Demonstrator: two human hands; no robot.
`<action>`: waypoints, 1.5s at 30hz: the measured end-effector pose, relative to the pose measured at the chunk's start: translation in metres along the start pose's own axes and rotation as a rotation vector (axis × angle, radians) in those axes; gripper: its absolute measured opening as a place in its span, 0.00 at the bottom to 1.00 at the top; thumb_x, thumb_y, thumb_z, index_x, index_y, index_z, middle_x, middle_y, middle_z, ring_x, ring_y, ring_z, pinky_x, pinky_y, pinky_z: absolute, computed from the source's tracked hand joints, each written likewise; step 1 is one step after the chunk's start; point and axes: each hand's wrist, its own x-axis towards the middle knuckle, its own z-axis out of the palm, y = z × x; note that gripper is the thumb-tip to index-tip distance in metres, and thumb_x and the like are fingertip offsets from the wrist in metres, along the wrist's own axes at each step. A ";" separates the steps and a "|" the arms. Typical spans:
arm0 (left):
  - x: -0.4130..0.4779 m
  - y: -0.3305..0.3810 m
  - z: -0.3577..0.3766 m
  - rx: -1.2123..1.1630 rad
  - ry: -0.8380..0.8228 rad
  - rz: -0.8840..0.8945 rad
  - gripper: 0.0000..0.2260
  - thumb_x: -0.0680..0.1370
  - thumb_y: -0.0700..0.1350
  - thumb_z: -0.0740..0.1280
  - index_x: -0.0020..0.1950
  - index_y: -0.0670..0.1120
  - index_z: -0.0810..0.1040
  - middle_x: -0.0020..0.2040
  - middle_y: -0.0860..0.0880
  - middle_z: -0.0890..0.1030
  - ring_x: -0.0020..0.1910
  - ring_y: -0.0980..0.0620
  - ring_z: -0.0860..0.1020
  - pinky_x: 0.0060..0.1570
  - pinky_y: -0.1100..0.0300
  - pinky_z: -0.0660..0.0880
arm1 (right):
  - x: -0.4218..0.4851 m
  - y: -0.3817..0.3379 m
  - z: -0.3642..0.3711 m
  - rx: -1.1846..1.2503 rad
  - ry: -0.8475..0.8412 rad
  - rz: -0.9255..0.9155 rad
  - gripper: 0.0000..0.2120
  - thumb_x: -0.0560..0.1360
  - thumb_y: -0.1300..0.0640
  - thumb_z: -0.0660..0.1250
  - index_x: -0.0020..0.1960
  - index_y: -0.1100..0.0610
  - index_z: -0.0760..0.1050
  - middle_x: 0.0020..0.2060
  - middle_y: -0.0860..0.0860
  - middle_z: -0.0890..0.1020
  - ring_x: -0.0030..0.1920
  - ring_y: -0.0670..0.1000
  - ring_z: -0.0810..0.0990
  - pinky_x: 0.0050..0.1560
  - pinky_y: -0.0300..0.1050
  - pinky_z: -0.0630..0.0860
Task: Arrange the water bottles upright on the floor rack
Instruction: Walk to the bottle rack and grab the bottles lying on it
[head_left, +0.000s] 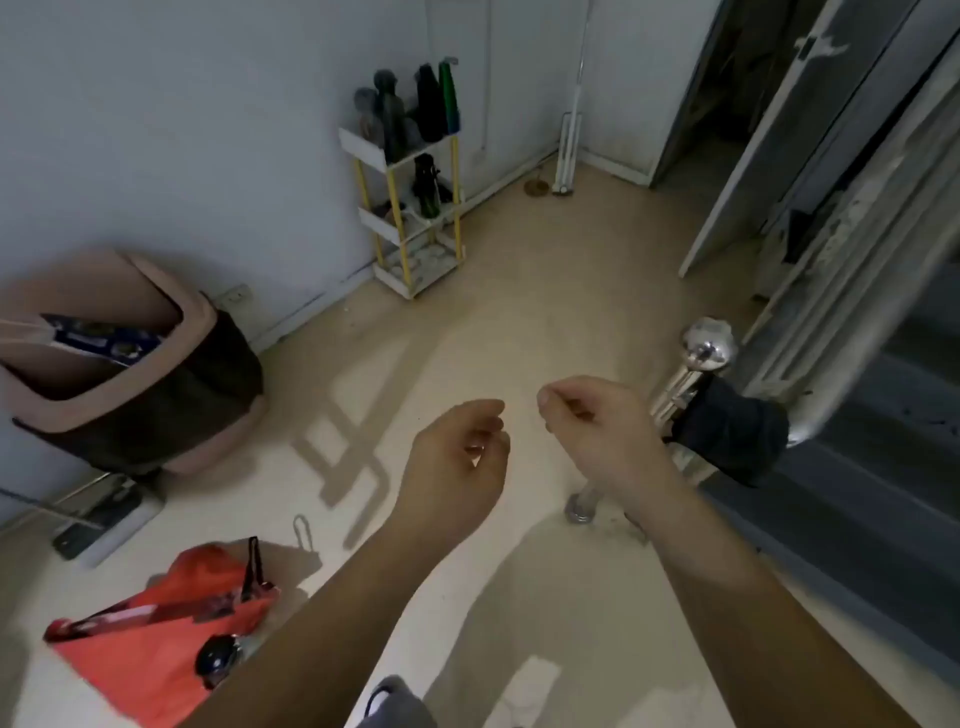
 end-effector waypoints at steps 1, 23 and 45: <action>0.007 -0.005 -0.006 -0.022 0.032 -0.016 0.12 0.79 0.38 0.69 0.62 0.47 0.81 0.51 0.54 0.84 0.48 0.60 0.81 0.47 0.73 0.74 | 0.012 0.001 0.009 0.045 -0.012 0.025 0.07 0.78 0.55 0.69 0.44 0.54 0.84 0.36 0.46 0.86 0.41 0.45 0.84 0.47 0.44 0.80; 0.468 -0.061 -0.095 -0.066 0.037 -0.199 0.11 0.81 0.44 0.67 0.60 0.57 0.80 0.49 0.57 0.84 0.49 0.59 0.82 0.46 0.68 0.78 | 0.463 -0.079 0.137 0.359 -0.052 0.400 0.06 0.80 0.55 0.68 0.49 0.55 0.83 0.43 0.54 0.87 0.45 0.55 0.88 0.50 0.55 0.84; 0.972 -0.126 -0.135 -0.184 0.351 -0.524 0.10 0.81 0.46 0.68 0.61 0.52 0.81 0.50 0.53 0.85 0.48 0.54 0.83 0.54 0.49 0.82 | 1.011 -0.108 0.246 0.273 -0.412 0.291 0.08 0.82 0.51 0.66 0.51 0.53 0.83 0.42 0.52 0.87 0.45 0.53 0.87 0.50 0.52 0.83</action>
